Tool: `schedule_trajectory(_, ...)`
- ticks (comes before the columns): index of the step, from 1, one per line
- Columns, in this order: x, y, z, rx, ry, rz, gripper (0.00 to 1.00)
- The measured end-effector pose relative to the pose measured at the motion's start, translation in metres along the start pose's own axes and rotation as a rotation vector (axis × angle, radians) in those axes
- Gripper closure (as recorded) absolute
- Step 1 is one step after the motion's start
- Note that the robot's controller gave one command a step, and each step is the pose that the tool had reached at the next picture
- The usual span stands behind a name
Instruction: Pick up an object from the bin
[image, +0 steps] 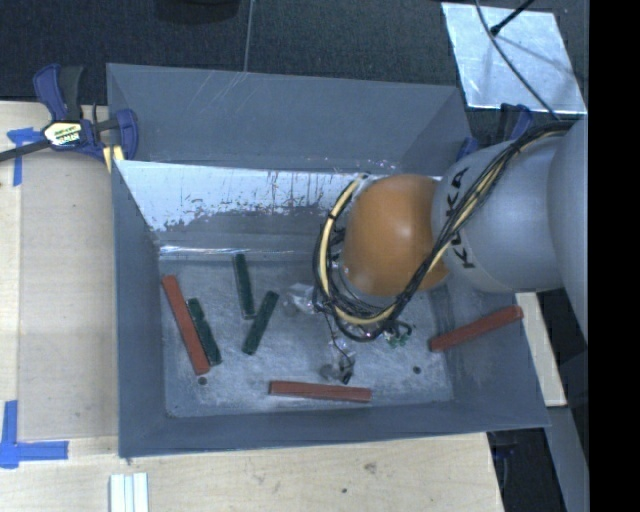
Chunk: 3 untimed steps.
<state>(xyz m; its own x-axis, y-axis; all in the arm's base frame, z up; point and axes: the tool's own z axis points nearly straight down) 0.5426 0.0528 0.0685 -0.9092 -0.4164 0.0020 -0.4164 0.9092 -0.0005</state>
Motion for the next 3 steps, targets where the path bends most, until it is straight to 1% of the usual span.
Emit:
schedule_trajectory(1, -0.084, 0.023, -0.050, 0.001, -0.017, 0.077, 0.00)
schedule_trajectory(2, -0.063, 0.058, -0.004, 0.001, -0.009, -0.187, 0.00)
schedule_trajectory(3, -0.064, 0.057, -0.007, 0.002, -0.014, -0.183, 1.00)
